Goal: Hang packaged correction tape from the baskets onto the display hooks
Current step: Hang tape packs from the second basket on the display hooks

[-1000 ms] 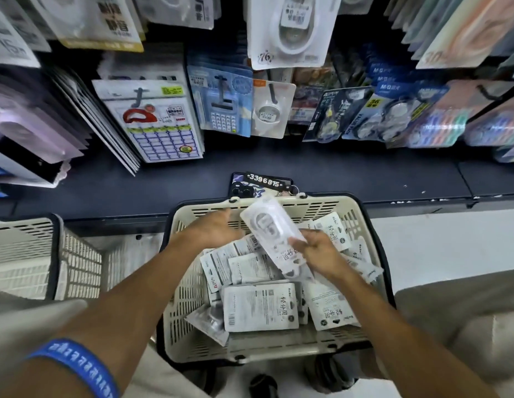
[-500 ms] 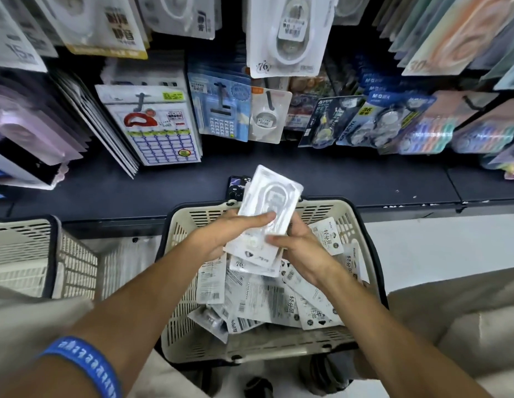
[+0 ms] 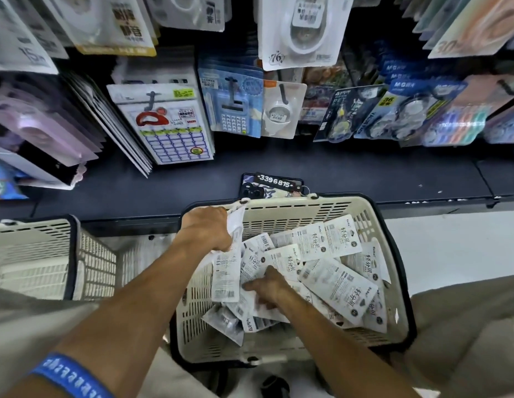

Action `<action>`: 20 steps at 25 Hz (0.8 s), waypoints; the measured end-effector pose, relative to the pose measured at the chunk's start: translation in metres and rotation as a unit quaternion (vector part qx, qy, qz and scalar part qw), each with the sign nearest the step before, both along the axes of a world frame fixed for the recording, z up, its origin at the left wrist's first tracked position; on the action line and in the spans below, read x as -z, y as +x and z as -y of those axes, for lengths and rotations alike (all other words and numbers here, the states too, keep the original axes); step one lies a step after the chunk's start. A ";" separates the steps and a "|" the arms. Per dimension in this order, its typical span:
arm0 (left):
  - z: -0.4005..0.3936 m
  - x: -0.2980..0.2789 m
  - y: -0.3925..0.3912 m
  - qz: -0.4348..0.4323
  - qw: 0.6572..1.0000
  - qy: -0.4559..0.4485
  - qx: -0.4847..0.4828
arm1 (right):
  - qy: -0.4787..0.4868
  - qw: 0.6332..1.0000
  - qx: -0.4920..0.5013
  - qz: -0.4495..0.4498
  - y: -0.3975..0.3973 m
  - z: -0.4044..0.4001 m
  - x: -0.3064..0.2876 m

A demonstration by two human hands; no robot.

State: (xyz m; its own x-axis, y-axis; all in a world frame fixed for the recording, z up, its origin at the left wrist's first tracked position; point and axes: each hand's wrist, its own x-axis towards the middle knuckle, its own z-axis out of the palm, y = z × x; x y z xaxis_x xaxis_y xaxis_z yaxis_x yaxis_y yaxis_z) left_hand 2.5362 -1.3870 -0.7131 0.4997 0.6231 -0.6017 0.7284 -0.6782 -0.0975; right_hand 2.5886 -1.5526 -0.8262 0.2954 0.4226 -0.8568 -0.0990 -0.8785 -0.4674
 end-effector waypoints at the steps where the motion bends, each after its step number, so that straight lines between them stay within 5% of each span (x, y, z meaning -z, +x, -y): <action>1: -0.002 0.002 -0.002 0.001 1.000 -0.003 -0.012 | -0.005 1.000 0.017 -0.014 -0.012 -0.008 0.009; 7: -0.007 0.009 -0.008 -0.012 0.999 -0.017 -0.032 | -0.011 0.975 -0.090 0.204 -0.060 -0.032 0.042; 13: -0.008 0.012 -0.005 -0.020 0.999 -0.025 -0.036 | 0.048 0.980 -0.108 0.161 -0.037 -0.029 0.047; 20: -0.001 0.008 -0.008 -0.019 0.998 -0.032 -0.044 | 0.105 0.964 -0.086 0.228 -0.039 -0.016 0.021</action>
